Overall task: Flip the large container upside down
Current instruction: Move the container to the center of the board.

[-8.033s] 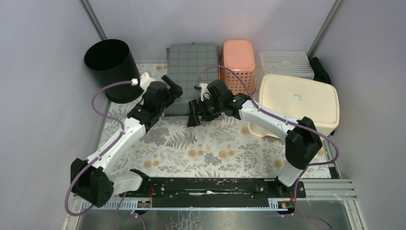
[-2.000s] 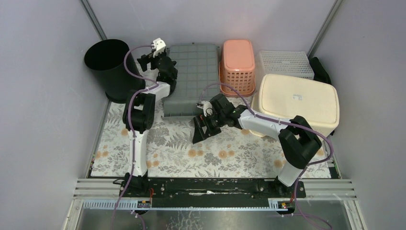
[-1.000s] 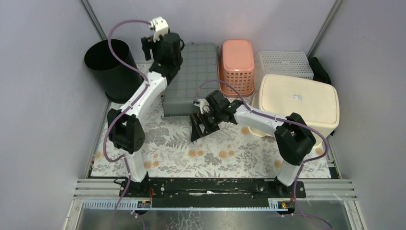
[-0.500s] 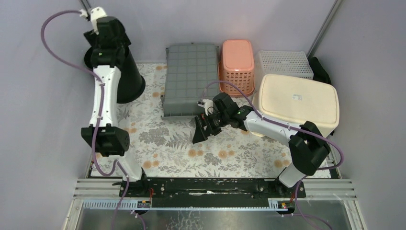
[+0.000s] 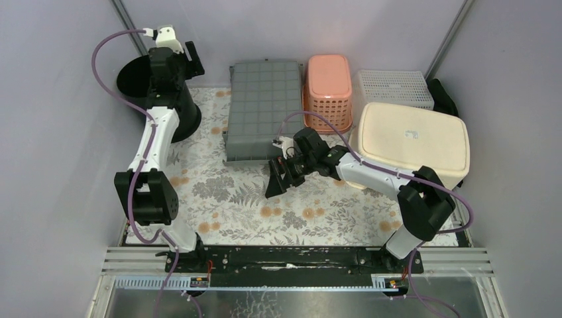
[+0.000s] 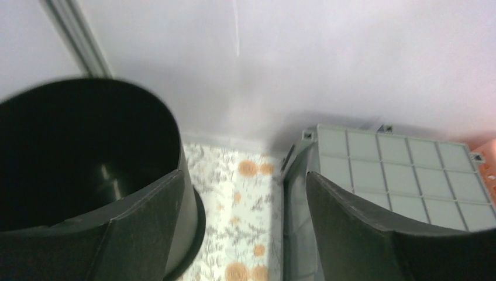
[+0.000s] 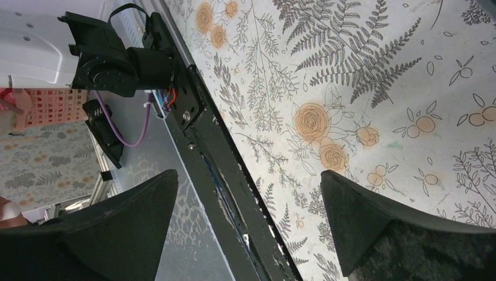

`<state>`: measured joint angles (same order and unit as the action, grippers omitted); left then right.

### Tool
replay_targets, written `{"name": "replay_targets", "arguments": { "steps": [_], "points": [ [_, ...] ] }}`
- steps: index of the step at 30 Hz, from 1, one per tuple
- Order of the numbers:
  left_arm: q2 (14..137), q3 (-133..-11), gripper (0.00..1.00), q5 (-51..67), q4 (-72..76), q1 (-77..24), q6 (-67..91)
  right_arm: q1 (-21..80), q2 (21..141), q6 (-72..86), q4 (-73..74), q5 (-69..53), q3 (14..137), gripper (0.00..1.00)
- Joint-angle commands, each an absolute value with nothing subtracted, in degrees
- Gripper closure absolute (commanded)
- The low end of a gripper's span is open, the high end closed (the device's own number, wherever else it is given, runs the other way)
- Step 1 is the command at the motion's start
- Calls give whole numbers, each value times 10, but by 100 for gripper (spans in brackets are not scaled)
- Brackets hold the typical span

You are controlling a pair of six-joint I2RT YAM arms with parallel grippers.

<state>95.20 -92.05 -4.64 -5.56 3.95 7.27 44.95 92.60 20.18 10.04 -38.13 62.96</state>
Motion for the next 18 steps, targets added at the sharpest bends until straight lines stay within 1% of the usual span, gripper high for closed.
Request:
{"name": "replay_targets", "arguments": {
  "steps": [1,3,5,8,12,18],
  "points": [
    [928,-877,19,19,118,50,38,450,939,191,120,-386,671,1],
    [917,-845,20,21,158,54,45,450,940,190,129,-383,675,1],
    [928,-859,1,-9,151,60,65,450,941,186,141,-380,678,1],
    [957,-899,0,35,123,72,68,449,944,182,153,-376,677,1],
    [989,-918,0,66,153,73,79,450,946,185,160,-374,677,1],
    [1102,-1059,0,100,116,67,110,451,941,184,172,-367,675,1]
  ]
}}
